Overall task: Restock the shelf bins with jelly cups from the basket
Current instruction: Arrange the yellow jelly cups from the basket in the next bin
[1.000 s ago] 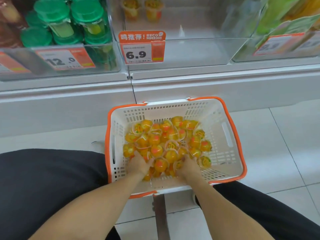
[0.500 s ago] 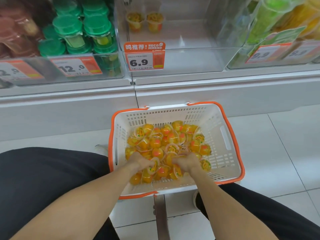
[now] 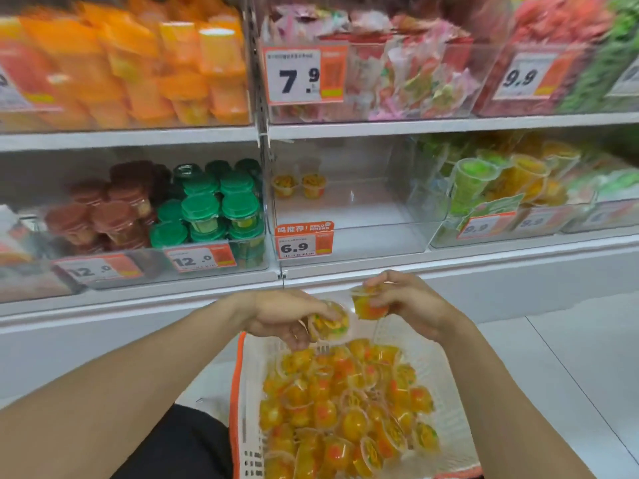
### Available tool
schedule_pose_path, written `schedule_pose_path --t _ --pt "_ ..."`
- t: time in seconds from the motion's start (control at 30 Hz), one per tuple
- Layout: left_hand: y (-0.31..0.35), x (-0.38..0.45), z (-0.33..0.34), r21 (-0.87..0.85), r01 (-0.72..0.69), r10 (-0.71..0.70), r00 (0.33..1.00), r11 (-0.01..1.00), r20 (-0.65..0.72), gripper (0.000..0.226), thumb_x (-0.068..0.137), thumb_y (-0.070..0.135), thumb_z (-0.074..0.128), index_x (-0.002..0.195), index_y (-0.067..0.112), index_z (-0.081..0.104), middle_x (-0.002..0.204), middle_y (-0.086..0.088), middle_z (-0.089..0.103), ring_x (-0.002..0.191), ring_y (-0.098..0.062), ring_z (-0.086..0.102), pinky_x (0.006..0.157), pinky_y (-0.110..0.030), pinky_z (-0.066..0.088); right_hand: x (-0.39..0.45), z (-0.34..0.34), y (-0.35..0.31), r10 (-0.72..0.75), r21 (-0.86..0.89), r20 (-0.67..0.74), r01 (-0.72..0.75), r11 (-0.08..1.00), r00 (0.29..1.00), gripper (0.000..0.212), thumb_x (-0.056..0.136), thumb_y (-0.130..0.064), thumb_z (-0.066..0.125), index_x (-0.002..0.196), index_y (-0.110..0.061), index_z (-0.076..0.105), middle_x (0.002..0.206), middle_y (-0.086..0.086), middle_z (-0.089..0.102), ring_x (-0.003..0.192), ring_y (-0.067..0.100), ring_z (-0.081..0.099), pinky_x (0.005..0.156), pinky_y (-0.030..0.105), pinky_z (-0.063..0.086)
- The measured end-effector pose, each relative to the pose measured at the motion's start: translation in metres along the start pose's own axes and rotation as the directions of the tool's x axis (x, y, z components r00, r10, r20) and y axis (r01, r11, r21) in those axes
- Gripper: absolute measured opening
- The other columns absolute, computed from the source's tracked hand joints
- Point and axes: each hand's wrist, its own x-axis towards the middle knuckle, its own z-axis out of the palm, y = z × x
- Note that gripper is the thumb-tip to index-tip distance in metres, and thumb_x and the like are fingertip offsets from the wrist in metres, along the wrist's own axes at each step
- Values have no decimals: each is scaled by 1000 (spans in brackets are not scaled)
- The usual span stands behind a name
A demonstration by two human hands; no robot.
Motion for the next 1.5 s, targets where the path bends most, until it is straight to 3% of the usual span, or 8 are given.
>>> schedule_pose_path --t 0.3,0.57,0.63,0.73,1.07,1.27,1.37,1.5 --pt "-1 -5 -13 -412 -142 -29 924 900 -381 43 96 52 47 98 9 54 71 -9 50 45 -16 39 45 -24 25 48 19 -125 -395 -236 -46 375 897 917 54 74 -6 84 121 -17 59 105 14 69 84 25 69 73 37 57" --pt "11 1 -17 -509 -235 -72 856 828 -512 43 98 48 49 105 7 59 74 -10 55 43 -16 44 42 -22 24 218 -3 -113 -132 -819 -194 -87 568 972 30 57 -42 60 72 -20 47 69 -3 45 65 19 40 57 28 38" --pt "15 3 -18 -529 -244 -77 855 813 -513 40 98 48 50 102 9 59 70 -9 57 43 -16 45 43 -24 24 235 -2 -106 -113 -835 -245 -150 529 963 26 74 -33 64 90 -17 51 84 1 47 78 21 46 66 29 40" --pt "22 9 -18 -536 -270 -53 858 800 -511 38 98 46 49 104 11 59 67 -8 57 45 -17 46 44 -25 23 260 -1 -105 -177 -883 -301 -204 423 937 70 85 -49 70 136 -7 47 132 12 54 120 29 54 95 31 44" --pt "30 13 -14 -487 -238 -32 875 840 -483 45 99 49 45 93 8 61 69 -8 63 50 -20 49 44 -25 31 287 8 -100 -321 -765 -483 -214 608 815 67 80 -39 77 130 -3 51 129 13 59 121 28 57 93 30 50" --pt "33 9 -11 -499 -246 -39 869 831 -493 40 100 46 48 93 9 61 71 -10 64 49 -19 48 43 -24 31 280 9 -103 -217 -779 -416 -223 586 883 42 92 -30 63 125 -4 55 125 13 59 117 28 58 89 25 44" --pt "38 9 -8 -505 -274 -22 863 819 -504 39 98 46 50 99 8 61 76 -11 63 49 -19 49 41 -24 32 258 12 -113 -224 -823 -323 -156 545 920 48 93 -20 62 136 -5 46 134 12 53 123 30 53 99 29 44" --pt "50 6 1 -570 -348 12 860 744 -510 33 95 40 59 106 9 60 80 -12 58 50 -20 52 43 -26 36 199 10 -125 -379 -675 -241 127 727 893 32 91 -15 68 122 -13 61 113 2 64 107 22 61 84 26 52"
